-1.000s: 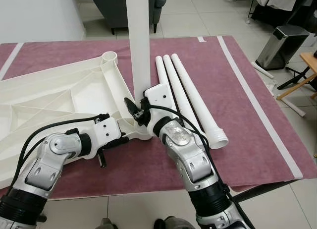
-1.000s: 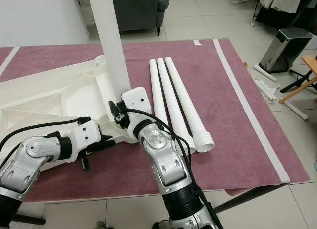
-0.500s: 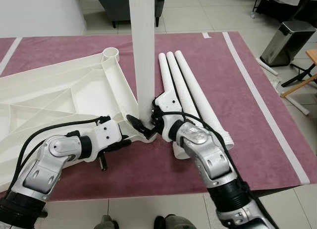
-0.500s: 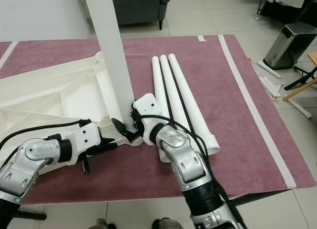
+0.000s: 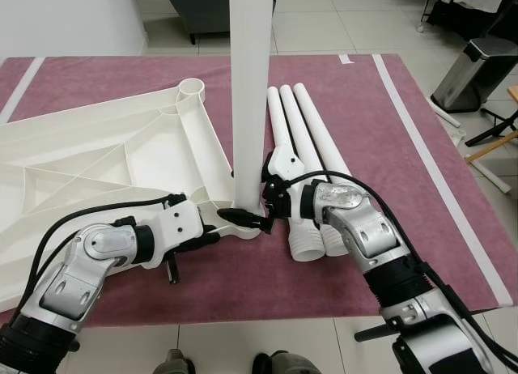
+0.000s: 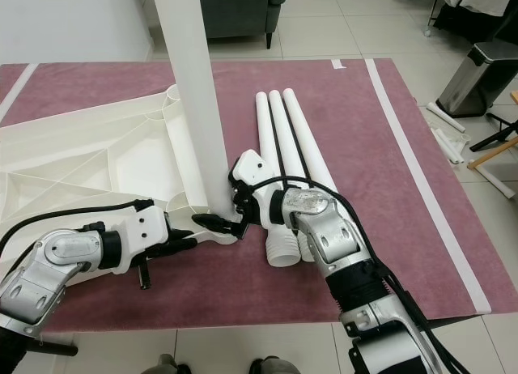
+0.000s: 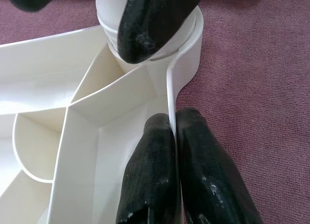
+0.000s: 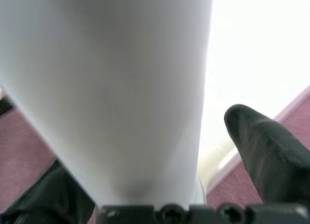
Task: Building children table
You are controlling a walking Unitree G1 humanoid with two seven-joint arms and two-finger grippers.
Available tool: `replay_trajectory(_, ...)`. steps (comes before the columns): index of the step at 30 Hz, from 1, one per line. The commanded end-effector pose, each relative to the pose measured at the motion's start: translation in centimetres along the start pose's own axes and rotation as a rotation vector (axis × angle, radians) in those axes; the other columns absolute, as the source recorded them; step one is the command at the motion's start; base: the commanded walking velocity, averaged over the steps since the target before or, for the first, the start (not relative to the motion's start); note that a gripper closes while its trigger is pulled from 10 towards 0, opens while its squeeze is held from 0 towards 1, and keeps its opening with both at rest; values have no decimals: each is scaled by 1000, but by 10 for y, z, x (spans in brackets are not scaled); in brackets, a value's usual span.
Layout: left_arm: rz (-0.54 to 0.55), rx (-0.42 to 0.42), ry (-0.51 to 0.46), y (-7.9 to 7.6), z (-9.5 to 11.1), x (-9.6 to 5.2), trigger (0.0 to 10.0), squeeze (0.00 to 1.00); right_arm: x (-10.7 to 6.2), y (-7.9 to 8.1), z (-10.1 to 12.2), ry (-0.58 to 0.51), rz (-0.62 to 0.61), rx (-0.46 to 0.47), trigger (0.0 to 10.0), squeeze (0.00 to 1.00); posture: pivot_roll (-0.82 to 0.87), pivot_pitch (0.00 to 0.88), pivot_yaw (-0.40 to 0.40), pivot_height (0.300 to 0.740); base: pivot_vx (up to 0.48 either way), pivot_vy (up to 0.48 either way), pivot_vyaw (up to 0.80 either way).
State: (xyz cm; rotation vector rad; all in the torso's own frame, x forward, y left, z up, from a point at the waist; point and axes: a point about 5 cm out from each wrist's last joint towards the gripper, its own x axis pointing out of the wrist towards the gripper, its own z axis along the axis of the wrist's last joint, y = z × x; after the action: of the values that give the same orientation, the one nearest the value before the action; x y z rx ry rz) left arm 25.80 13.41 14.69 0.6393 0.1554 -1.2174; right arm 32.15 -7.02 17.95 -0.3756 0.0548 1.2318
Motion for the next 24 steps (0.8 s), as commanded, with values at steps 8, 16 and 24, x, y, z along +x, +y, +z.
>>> replay_trajectory(8, -72, 29, -43, -12, 6, 7, 0, 0, 11, -2, -10, 56, 95, -2, 0, 0, 107, 116, 8, 740, 0, 0, 0)
replay_trajectory(16, -69, 28, -47, -12, 7, 7, 0, 0, 17, -2, -14, 46, 35, 18, 0, 0, 103, 124, 6, 740, 0, 0, 0)
replay_trajectory(24, -62, 14, -63, -13, 9, 7, 0, 0, 23, 8, -32, 111, -240, 174, 0, 0, 99, 138, -2, 740, 0, 0, 0)
